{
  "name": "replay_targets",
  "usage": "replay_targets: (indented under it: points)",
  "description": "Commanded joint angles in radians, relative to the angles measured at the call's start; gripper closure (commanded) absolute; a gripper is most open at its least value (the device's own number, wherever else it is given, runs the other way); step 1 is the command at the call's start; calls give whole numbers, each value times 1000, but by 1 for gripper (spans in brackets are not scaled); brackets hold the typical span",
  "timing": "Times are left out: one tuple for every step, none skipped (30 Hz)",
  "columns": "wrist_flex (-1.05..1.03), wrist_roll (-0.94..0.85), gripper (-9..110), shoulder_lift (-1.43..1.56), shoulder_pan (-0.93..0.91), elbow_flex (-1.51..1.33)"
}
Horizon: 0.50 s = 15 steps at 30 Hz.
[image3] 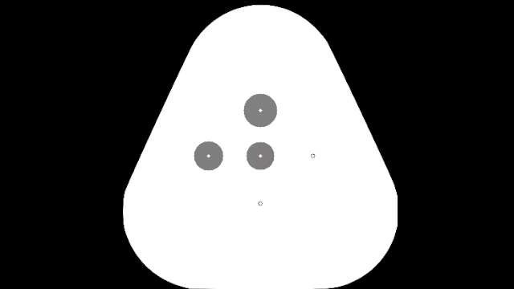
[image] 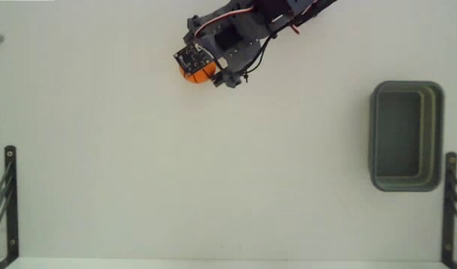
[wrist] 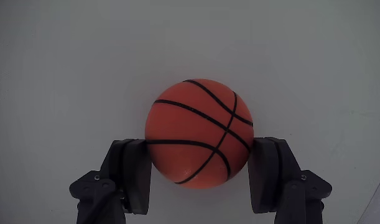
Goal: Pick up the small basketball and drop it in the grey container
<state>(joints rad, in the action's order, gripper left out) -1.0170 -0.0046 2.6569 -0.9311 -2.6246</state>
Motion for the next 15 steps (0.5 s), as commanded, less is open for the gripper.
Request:
replay_targets:
  points:
    - [12, 5, 8, 31, -23, -8]
    - [12, 5, 8, 31, -23, -8]
    - [12, 5, 9, 31, -23, -8]
    - [12, 5, 9, 31, -23, -8]
    - [12, 5, 9, 31, -23, -8]
    - [12, 5, 10, 31, -23, -8]
    - [12, 5, 10, 31, -23, -8]
    - [12, 5, 10, 31, -23, -8]
    - [12, 5, 10, 31, -23, -8]
    - [12, 5, 10, 31, -23, -8]
    - [12, 5, 11, 31, -23, -8]
    - [12, 5, 11, 31, -23, -8]
    - [12, 5, 11, 31, -23, -8]
    - [12, 5, 12, 31, -23, -8]
    - [12, 5, 12, 31, -23, -8]
